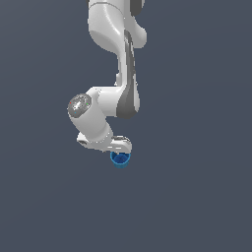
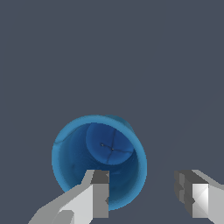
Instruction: Pick up the object and move it to a goal position.
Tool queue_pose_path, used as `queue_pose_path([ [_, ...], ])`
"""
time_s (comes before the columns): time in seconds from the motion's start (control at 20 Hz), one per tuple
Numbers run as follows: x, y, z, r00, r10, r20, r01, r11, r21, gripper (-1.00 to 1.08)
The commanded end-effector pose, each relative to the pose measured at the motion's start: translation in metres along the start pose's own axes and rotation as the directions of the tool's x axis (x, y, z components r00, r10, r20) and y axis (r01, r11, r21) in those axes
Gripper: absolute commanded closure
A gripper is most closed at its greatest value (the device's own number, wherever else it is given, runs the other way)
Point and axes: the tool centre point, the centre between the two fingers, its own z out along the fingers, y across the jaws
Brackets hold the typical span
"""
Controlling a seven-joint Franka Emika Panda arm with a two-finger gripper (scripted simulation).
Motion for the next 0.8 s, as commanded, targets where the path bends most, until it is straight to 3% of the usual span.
queue_pose_path([
  [0.0, 0.003, 0.004, 0.003, 1.000, 0.014, 0.004, -0.014, 1.000, 0.015, -0.20],
  [0.75, 0.003, 0.006, 0.035, 1.000, 0.019, 0.006, -0.019, 1.000, 0.019, -0.20],
])
